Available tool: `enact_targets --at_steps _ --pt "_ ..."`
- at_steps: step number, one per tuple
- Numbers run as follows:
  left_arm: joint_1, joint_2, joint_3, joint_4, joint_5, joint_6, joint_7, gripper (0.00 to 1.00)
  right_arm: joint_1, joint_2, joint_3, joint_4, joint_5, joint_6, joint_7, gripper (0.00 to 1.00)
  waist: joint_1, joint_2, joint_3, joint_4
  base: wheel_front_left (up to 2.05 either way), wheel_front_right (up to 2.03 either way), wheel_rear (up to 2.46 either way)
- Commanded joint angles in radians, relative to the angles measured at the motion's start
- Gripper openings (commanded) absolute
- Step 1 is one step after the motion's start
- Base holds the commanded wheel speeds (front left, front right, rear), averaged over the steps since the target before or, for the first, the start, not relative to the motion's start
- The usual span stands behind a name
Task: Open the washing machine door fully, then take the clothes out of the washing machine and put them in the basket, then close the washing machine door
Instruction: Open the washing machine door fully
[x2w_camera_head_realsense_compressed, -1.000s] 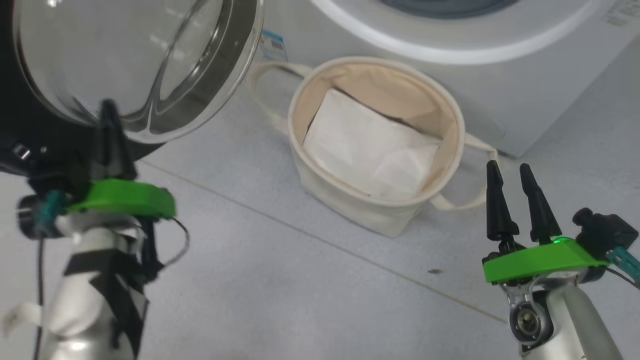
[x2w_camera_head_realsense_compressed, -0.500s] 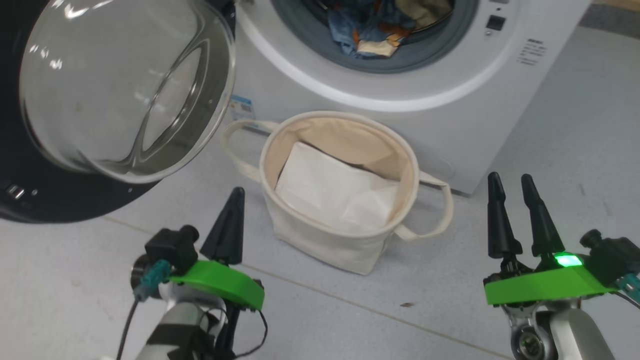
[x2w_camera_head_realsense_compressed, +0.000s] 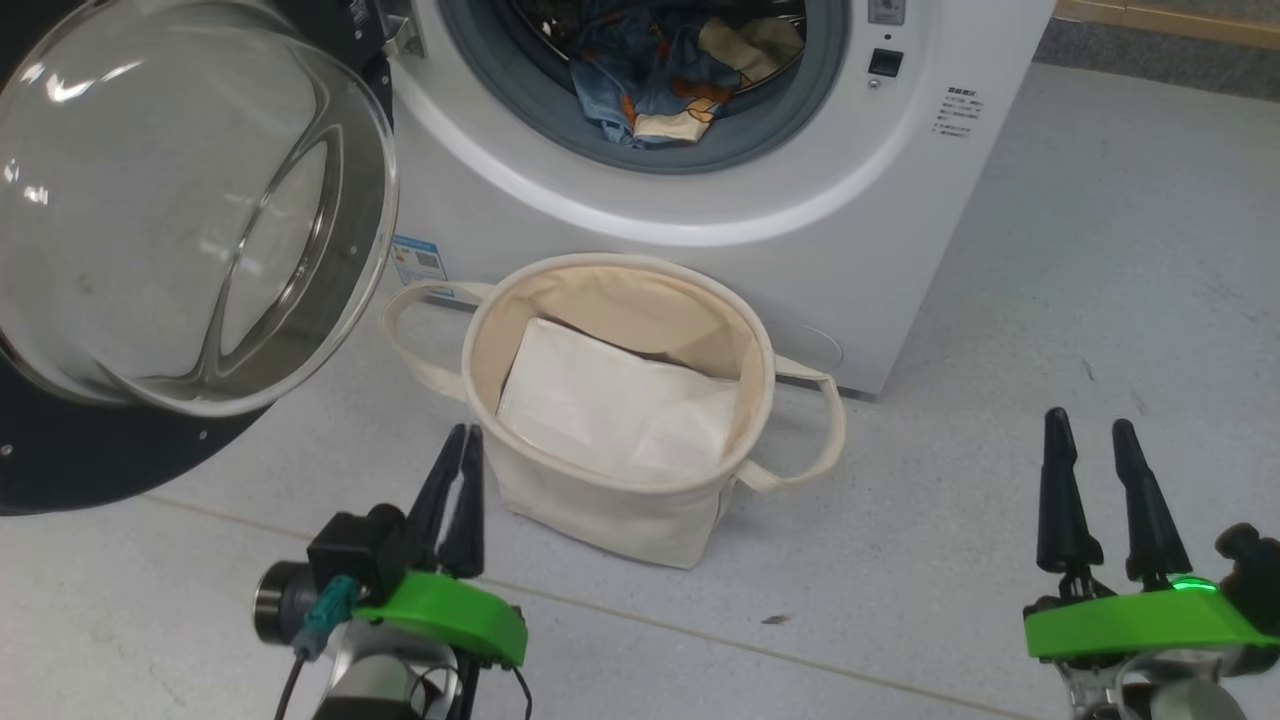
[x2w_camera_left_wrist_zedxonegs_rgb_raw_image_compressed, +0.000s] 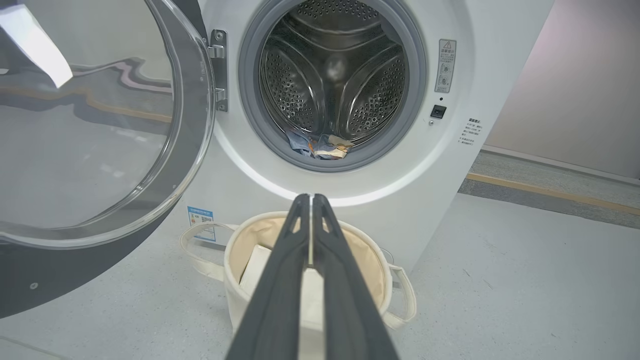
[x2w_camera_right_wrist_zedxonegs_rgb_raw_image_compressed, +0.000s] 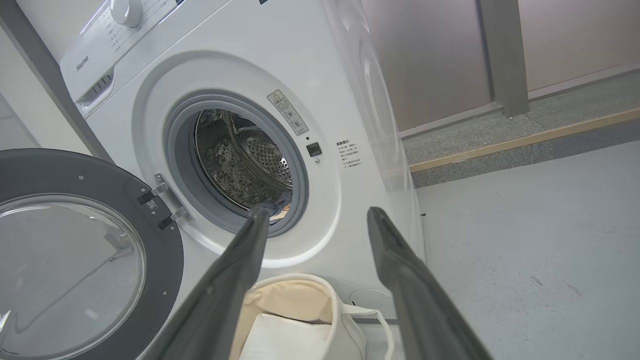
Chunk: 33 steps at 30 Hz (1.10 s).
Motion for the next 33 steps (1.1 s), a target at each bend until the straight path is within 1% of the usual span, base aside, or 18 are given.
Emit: enact_targets --at_steps 1,7,14,16,19,25,33 --pt "0.0 0.0 0.04 -0.028 0.013 0.006 -0.012 1.0 -0.02 0.0 0.02 -0.022 -0.001 0.008 -0.012 1.0 0.0 -0.0001 -0.001 -0.003 0.0 0.0 0.0" --pt "0.032 -0.01 0.059 -0.026 0.022 -0.008 -0.012 1.0 -0.022 0.0 0.025 -0.006 0.004 0.008 -0.012 1.0 0.0 -0.0001 -0.003 -0.005 0.0 0.0 0.0" --pt "0.056 -0.017 0.088 -0.06 0.05 -0.022 -0.012 1.0 -0.034 0.0 0.017 0.014 0.023 0.008 -0.012 1.0 0.0 -0.0001 0.003 -0.005 0.0 0.0 0.0" --pt "0.059 -0.018 0.087 -0.068 0.076 -0.024 -0.012 1.0 -0.039 0.0 0.015 0.018 0.026 0.008 -0.012 1.0 0.0 -0.0001 0.004 -0.005 0.0 0.0 0.0" --pt "0.069 -0.019 0.081 -0.057 0.09 -0.039 -0.012 1.0 -0.042 0.0 0.015 0.023 0.027 0.008 -0.012 1.0 0.0 -0.0001 0.002 -0.006 0.0 0.0 0.0" --pt "0.079 -0.019 0.07 -0.036 0.115 -0.048 -0.012 1.0 -0.042 0.0 0.021 0.024 0.019 0.008 -0.012 1.0 0.0 -0.0001 -0.006 -0.007 0.0 0.0 0.0" --pt "0.082 -0.02 0.053 -0.049 0.113 -0.049 -0.012 1.0 -0.036 0.0 0.028 0.027 0.021 0.008 -0.012 1.0 0.0 -0.0001 -0.009 -0.005 0.0 0.0 0.0"
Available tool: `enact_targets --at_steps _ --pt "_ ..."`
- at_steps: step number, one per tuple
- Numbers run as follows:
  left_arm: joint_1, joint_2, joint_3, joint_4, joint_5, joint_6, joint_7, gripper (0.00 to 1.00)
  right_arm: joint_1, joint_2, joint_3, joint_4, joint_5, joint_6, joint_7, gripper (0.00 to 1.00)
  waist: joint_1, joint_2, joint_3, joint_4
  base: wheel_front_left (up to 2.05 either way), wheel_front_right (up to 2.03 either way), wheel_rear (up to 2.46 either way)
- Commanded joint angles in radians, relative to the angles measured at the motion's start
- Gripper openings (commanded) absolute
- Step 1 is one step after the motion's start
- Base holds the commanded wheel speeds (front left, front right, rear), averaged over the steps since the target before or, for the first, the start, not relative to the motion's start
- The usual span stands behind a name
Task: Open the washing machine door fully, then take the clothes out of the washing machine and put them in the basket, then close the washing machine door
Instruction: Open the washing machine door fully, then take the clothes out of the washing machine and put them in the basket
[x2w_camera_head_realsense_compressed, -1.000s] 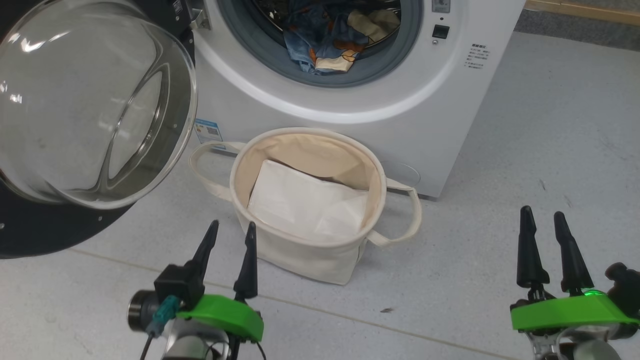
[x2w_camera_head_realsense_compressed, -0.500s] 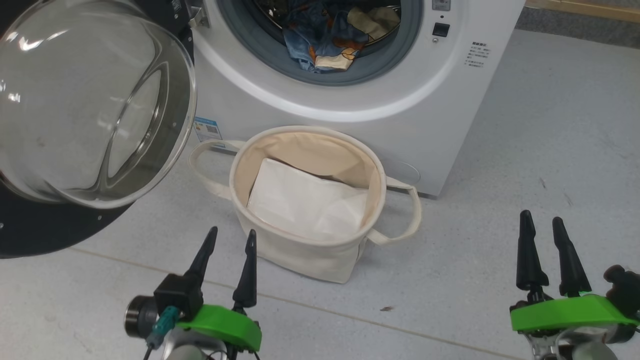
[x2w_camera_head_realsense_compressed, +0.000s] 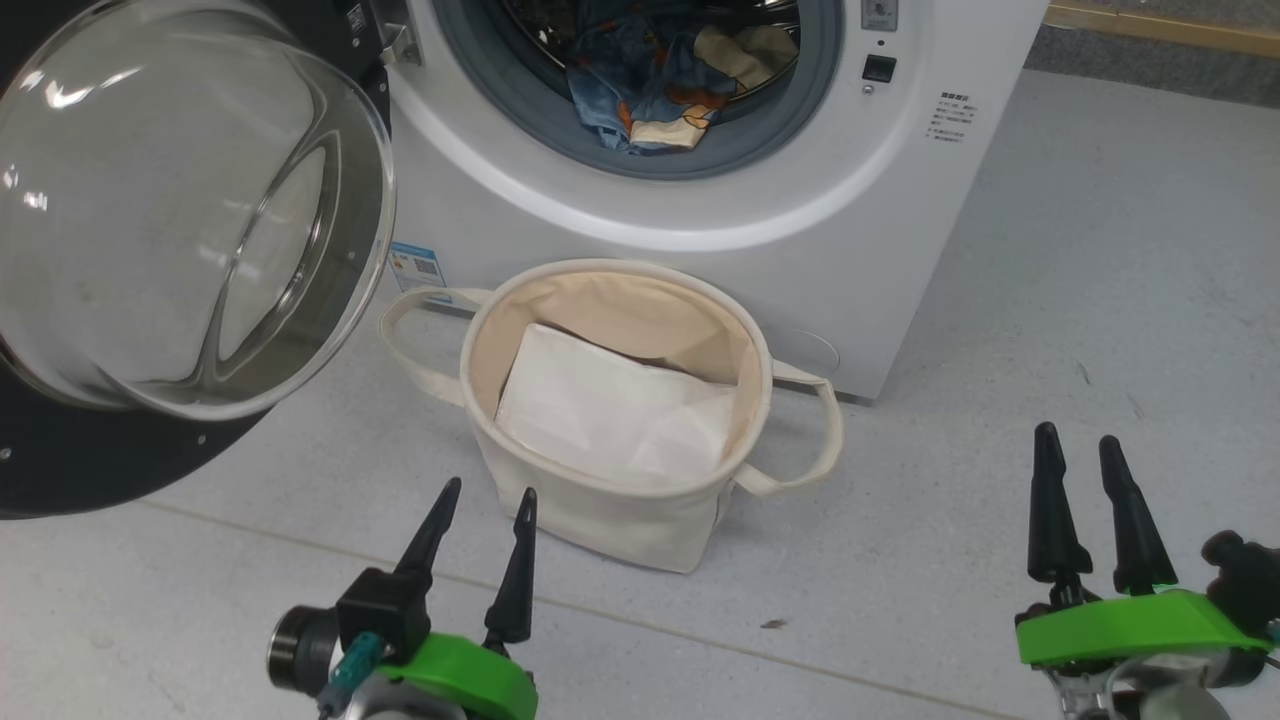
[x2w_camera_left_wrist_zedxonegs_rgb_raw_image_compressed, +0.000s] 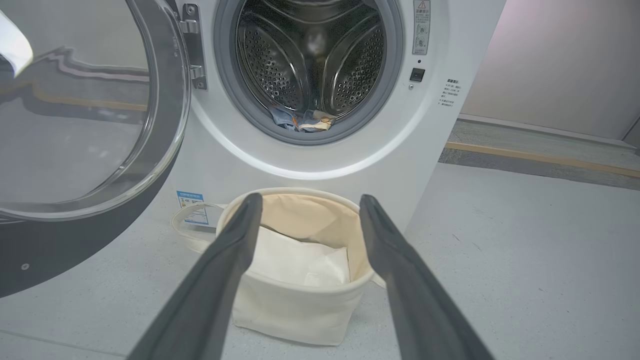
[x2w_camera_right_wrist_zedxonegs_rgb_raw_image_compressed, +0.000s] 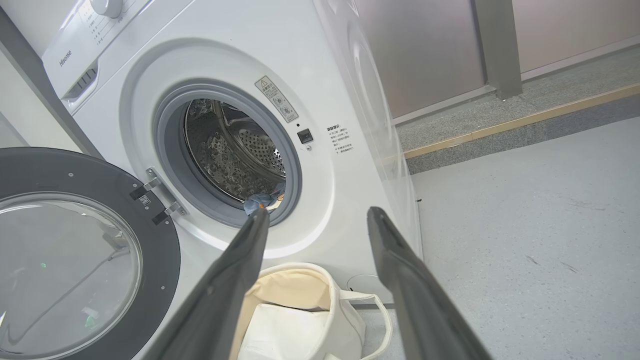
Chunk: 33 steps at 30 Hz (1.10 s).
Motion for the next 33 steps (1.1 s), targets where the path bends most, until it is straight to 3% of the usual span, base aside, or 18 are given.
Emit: enact_targets --at_steps 1,19,33 --pt "-0.017 0.0 0.03 -0.041 0.001 0.002 -0.012 1.0 -0.03 -0.004 0.028 -0.028 -0.009 0.008 -0.012 1.0 0.0 -0.0001 0.001 0.002 0.0 0.0 0.0" --pt "-0.029 0.0 -0.019 -0.011 -0.002 -0.032 -0.012 1.0 -0.048 -0.004 0.049 -0.019 -0.019 0.008 -0.012 1.0 0.0 -0.0001 0.02 0.009 0.15 -0.05 -0.1" --pt "-0.055 0.0 -0.03 -0.007 -0.026 -0.012 -0.012 1.0 -0.069 -0.004 0.051 -0.011 -0.011 0.008 -0.012 1.0 0.0 -0.0001 0.042 0.01 1.79 -1.25 -0.54"
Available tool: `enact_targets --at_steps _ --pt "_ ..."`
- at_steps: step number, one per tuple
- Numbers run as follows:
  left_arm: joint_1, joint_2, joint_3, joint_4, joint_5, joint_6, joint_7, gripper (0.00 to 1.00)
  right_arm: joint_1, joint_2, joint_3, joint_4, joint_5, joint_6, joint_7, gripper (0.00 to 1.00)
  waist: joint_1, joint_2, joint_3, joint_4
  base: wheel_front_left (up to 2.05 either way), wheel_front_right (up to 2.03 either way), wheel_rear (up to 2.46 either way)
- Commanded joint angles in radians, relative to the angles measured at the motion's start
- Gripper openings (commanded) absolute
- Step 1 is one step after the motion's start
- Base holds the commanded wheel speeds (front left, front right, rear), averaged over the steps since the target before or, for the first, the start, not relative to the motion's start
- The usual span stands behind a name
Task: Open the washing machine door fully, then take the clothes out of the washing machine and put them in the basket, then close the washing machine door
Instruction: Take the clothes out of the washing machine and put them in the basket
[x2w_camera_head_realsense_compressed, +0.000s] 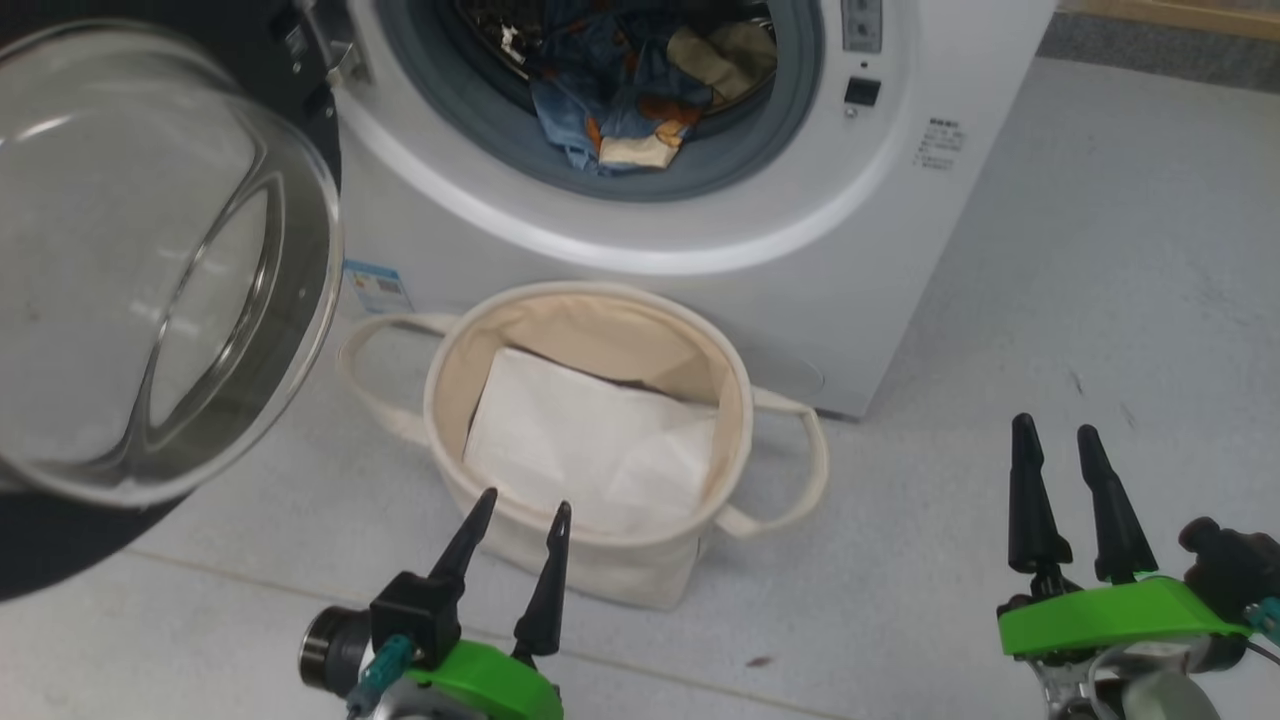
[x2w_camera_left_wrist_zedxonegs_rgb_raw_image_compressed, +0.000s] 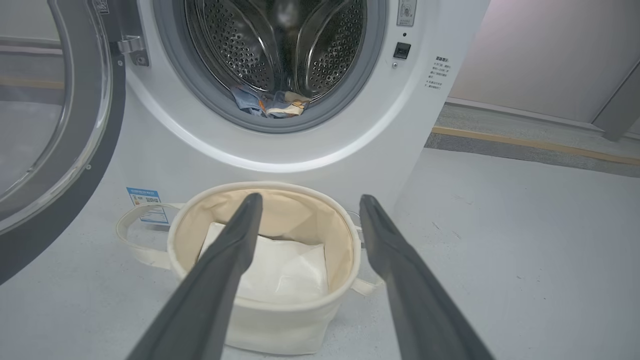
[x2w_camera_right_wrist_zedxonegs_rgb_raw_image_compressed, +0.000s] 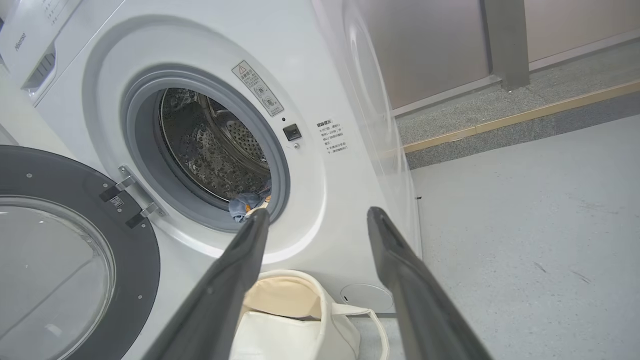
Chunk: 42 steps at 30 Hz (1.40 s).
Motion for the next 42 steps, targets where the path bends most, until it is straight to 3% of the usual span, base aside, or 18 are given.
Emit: enact_targets --at_steps 1,14,42 --pt "-0.048 0.0 0.036 -0.026 0.005 0.008 -0.012 1.0 -0.045 -0.006 0.024 -0.029 0.005 0.008 -0.012 1.0 0.0001 -0.0001 0.0 0.0 2.17 -2.09 -0.08" --pt "-0.039 0.0 0.018 -0.053 0.063 -0.007 -0.012 1.0 -0.045 -0.006 0.042 -0.044 0.02 0.008 -0.012 1.0 0.0001 -0.0001 0.001 0.007 1.58 -1.51 -0.07" --pt "-0.048 0.0 0.037 -0.067 0.051 0.021 -0.012 1.0 -0.041 -0.006 0.089 -0.001 0.009 0.008 -0.012 1.0 0.0001 -0.0001 0.022 0.001 0.05 -0.05 0.0"
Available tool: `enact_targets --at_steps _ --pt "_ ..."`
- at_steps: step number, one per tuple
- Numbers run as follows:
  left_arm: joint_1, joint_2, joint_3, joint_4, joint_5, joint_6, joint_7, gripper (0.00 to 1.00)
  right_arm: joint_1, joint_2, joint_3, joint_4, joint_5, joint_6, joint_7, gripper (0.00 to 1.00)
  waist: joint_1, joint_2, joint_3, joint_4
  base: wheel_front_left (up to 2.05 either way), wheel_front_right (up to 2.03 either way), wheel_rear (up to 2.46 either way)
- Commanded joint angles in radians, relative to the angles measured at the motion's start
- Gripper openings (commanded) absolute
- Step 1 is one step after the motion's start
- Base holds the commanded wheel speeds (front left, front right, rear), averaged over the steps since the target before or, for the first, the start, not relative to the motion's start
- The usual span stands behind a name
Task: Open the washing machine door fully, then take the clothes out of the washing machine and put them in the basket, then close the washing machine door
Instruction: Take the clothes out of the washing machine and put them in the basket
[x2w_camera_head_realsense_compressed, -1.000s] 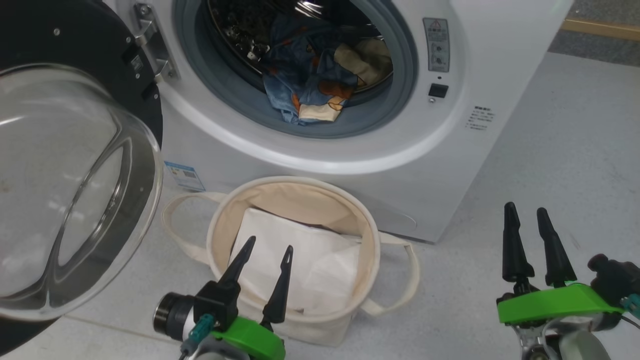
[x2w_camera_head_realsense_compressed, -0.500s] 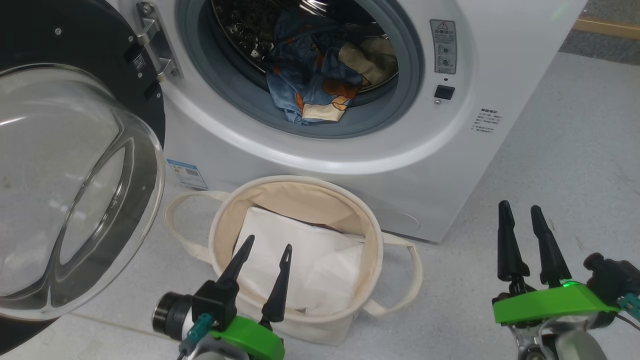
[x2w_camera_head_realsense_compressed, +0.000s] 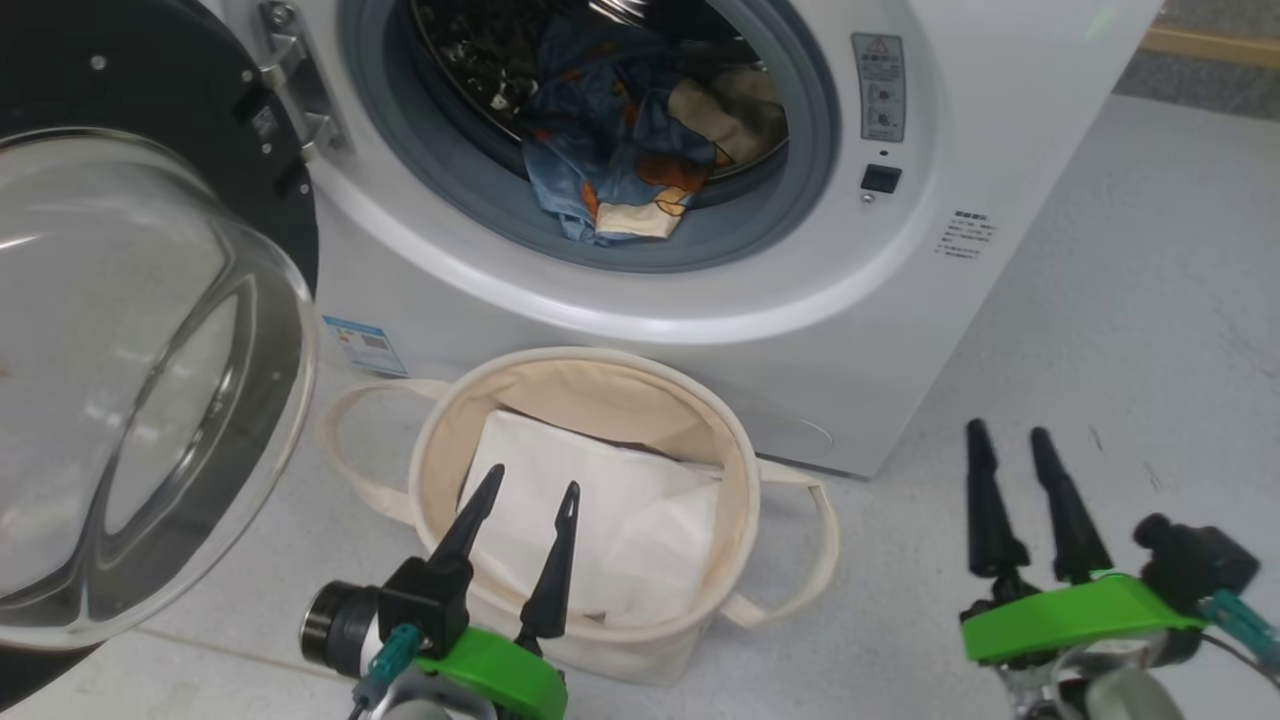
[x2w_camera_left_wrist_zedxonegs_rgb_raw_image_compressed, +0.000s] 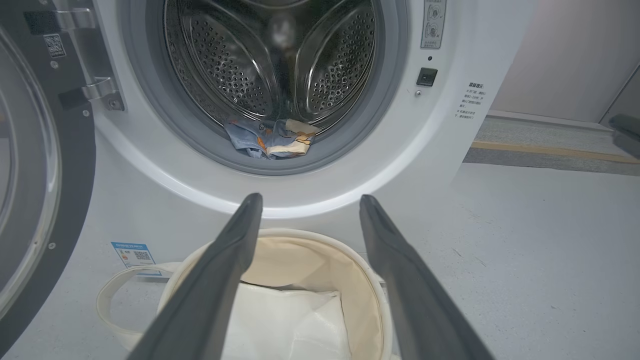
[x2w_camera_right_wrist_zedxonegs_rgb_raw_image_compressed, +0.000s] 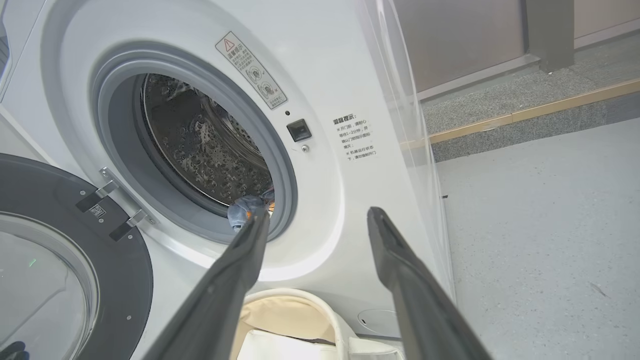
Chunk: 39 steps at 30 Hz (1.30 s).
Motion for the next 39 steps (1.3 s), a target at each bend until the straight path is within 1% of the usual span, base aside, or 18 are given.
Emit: enact_targets --at_steps 1,7,9,10,13,17,21,24,27,30,31,33,36,39 --pt "-0.035 0.001 0.038 -0.034 0.001 0.007 -0.012 1.0 -0.024 -0.006 0.039 -0.023 -0.009 0.008 -0.012 1.0 0.0001 -0.0001 0.009 -0.009 0.0 0.0 0.0" --pt "-0.119 0.001 0.036 0.016 0.036 0.006 -0.012 1.0 -0.014 -0.006 0.089 -0.007 -0.008 0.008 -0.012 1.0 0.0001 -0.0001 0.057 -0.058 0.0 0.0 0.0" --pt "-0.158 0.001 0.05 0.042 -0.009 -0.01 -0.012 1.0 -0.018 -0.006 0.106 -0.003 -0.004 0.008 -0.012 1.0 0.0001 -0.0001 0.08 -0.084 0.0 0.0 0.0" --pt "-0.181 0.001 0.06 0.058 -0.023 -0.015 -0.012 1.0 -0.021 -0.006 0.111 -0.002 0.003 0.008 -0.012 1.0 0.0001 -0.0001 0.094 -0.098 0.0 0.0 0.0" --pt "-0.259 0.004 0.086 0.103 -0.018 -0.02 -0.012 1.0 -0.033 -0.006 0.113 -0.009 0.027 0.008 -0.012 1.0 0.0001 -0.0001 0.145 -0.139 0.0 0.0 0.0" --pt "-0.381 0.025 0.114 0.173 -0.002 -0.015 -0.012 1.0 -0.057 -0.006 0.13 -0.017 0.053 0.008 -0.012 1.0 0.0001 -0.0001 0.224 -0.192 0.0 0.0 0.0" --pt "-0.528 0.057 0.144 0.264 0.007 0.005 -0.006 1.0 -0.095 -0.006 0.153 -0.028 0.075 0.008 -0.012 1.0 0.0001 -0.0001 0.31 -0.247 0.0 0.0 0.0" --pt "-0.645 0.096 0.155 0.337 0.032 0.032 0.021 1.0 -0.126 -0.006 0.174 -0.038 0.1 0.008 -0.012 1.0 0.0001 -0.0001 0.365 -0.288 0.0 0.0 0.0" --pt "-0.752 0.136 0.175 0.401 0.046 0.065 0.054 1.0 -0.15 -0.006 0.193 -0.046 0.13 0.008 -0.012 1.0 0.0001 -0.0001 0.407 -0.325 0.0 0.0 0.0" --pt "-0.844 0.181 0.194 0.462 0.061 0.11 0.094 1.0 -0.163 -0.006 0.209 -0.042 0.165 0.008 -0.012 1.0 0.0001 -0.0001 0.438 -0.357 0.0 0.0 0.0" --pt "-0.844 0.181 0.194 0.462 0.061 0.11 0.094 1.0 -0.163 -0.006 0.209 -0.042 0.165 0.008 -0.012 1.0 0.0001 -0.0001 0.438 -0.357 0.0 0.0 0.0" --pt "-0.893 0.205 0.19 0.497 0.075 0.116 0.118 1.0 -0.169 -0.006 0.22 -0.035 0.172 0.008 -0.012 1.0 0.0001 -0.0001 0.45 -0.375 0.0 0.0 0.0" --pt "-0.962 0.236 0.169 0.551 0.103 0.118 0.171 1.0 -0.181 -0.006 0.225 -0.037 0.185 0.008 -0.012 1.0 0.0001 -0.0001 0.473 -0.397 0.0 0.0 0.0" --pt "-1.023 0.256 0.141 0.6 0.137 0.13 0.222 1.0 -0.198 -0.006 0.222 -0.047 0.2 0.008 -0.012 1.0 0.0001 -0.0001 0.498 -0.412 0.0 0.0 0.0"
